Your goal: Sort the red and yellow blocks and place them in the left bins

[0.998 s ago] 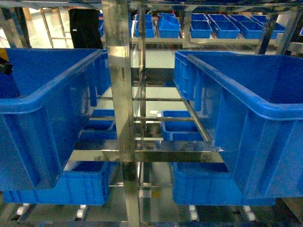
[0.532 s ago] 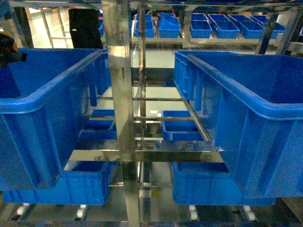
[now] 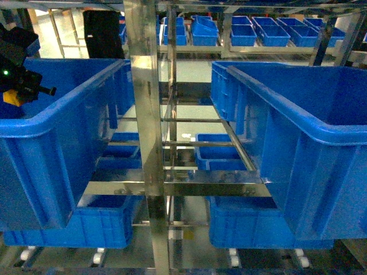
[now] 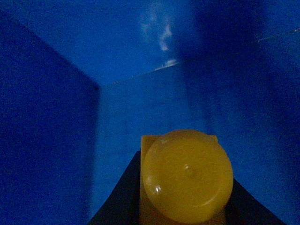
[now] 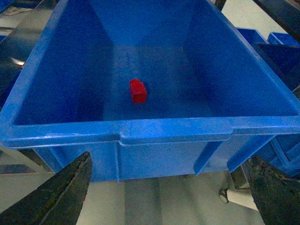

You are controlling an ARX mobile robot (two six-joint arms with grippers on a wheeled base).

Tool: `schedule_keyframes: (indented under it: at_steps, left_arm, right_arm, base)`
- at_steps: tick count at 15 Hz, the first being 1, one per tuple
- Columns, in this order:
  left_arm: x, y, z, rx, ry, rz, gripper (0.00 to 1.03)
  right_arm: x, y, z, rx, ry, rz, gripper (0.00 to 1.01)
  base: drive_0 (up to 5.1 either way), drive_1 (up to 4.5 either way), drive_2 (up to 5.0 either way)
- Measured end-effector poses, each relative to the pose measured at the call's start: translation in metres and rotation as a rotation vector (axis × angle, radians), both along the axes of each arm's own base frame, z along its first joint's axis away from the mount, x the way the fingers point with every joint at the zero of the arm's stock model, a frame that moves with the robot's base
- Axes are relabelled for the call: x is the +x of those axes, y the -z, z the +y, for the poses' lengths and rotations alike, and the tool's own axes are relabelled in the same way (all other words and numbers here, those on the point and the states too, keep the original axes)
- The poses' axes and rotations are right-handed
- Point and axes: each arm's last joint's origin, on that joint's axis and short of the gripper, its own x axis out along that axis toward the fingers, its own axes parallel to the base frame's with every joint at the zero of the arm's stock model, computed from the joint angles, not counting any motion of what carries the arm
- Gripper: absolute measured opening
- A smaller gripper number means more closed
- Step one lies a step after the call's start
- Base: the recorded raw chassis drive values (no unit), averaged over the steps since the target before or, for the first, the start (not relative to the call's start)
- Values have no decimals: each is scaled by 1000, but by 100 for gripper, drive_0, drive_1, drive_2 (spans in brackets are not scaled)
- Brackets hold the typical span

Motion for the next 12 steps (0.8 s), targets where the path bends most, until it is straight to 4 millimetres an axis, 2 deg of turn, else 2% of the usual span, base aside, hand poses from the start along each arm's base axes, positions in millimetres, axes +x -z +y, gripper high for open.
schedule_keyframes:
  at_steps: [4,8,12]
  left_arm:
    - [1,26,2,-100,-66,87,27]
    - [4,26,-8,-151,-69,53,28]
    - [5,27,-7,-129,-62,12,72]
  right_arm:
    - [0,0,0,0,0,0,98]
    - [0,0,0,0,0,0,98]
    - [0,0,0,0,0,0,98]
  base:
    - [0,0,0]
    - [0,0,0]
    - [0,0,0]
